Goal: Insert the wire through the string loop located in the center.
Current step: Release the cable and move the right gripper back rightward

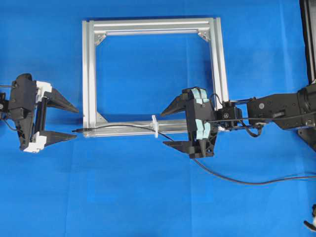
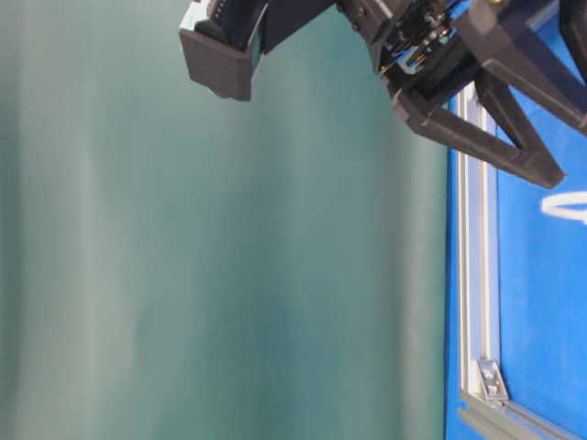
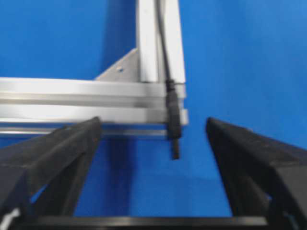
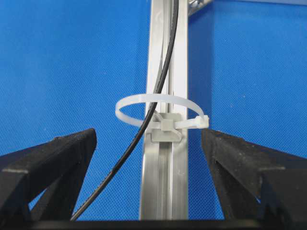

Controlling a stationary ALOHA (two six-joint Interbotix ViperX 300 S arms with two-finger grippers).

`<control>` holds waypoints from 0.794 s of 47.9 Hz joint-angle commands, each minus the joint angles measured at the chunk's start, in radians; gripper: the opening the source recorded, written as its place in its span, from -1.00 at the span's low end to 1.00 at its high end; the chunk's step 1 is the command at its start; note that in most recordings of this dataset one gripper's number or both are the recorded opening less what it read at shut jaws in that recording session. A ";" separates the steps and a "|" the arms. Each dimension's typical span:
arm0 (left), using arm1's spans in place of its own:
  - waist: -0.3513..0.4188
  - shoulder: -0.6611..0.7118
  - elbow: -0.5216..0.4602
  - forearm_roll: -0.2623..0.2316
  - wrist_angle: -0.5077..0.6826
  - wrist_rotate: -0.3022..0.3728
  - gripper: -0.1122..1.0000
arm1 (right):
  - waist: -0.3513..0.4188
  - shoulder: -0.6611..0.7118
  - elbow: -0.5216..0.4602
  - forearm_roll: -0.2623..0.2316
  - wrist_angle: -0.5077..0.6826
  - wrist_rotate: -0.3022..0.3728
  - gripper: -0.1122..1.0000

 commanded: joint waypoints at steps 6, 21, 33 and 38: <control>0.002 -0.005 -0.014 0.002 -0.003 0.000 0.87 | 0.003 -0.029 -0.005 -0.006 -0.002 -0.002 0.94; 0.002 -0.066 -0.061 0.000 0.074 0.011 0.87 | 0.011 -0.110 -0.012 -0.003 0.086 -0.002 0.94; 0.003 -0.172 -0.089 0.002 0.198 0.015 0.87 | 0.011 -0.210 -0.009 -0.012 0.147 -0.002 0.94; 0.003 -0.216 -0.083 0.002 0.212 0.017 0.87 | 0.011 -0.236 -0.011 -0.017 0.164 -0.002 0.94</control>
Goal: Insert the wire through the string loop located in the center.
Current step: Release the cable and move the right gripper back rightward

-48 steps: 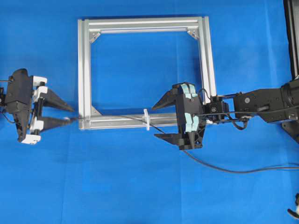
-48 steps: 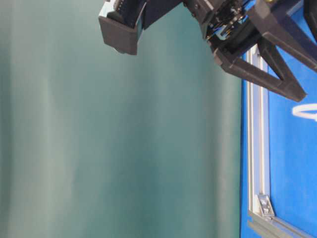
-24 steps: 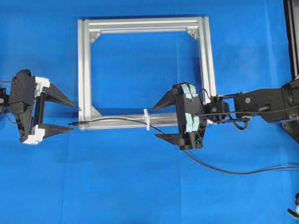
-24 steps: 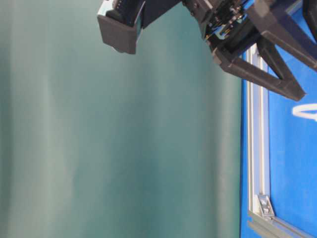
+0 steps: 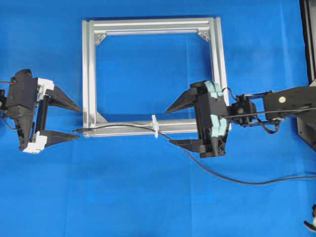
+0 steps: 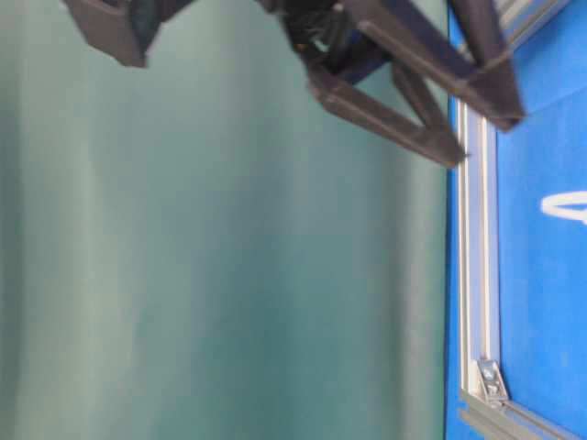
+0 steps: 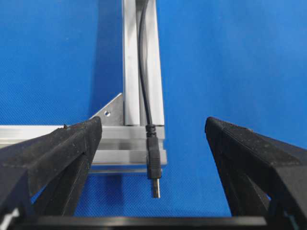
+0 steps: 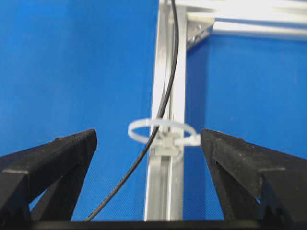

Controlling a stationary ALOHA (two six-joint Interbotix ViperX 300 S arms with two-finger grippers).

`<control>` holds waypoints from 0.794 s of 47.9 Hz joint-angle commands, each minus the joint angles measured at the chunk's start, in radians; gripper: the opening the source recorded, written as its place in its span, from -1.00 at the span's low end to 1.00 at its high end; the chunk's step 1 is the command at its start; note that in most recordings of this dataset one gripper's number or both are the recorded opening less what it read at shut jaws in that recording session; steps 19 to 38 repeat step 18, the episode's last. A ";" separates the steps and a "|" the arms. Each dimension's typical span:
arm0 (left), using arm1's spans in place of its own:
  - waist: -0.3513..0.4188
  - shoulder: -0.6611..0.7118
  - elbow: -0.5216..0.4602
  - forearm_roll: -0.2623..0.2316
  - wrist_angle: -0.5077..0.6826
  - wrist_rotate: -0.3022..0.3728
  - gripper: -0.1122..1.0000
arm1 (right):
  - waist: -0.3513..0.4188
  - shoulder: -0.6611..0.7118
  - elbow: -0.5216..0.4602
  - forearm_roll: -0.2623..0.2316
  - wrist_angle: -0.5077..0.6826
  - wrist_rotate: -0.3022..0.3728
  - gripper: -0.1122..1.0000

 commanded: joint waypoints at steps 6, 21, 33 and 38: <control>0.003 -0.075 -0.008 0.003 0.020 0.003 0.87 | 0.002 -0.054 -0.012 -0.003 0.018 0.003 0.94; 0.009 -0.091 -0.008 0.005 0.037 0.003 0.87 | 0.002 -0.055 -0.011 -0.005 0.018 0.002 0.94; 0.009 -0.091 -0.008 0.005 0.037 0.003 0.87 | 0.002 -0.055 -0.011 -0.005 0.018 0.002 0.94; 0.009 -0.091 -0.008 0.005 0.037 0.003 0.87 | 0.002 -0.055 -0.011 -0.005 0.018 0.002 0.94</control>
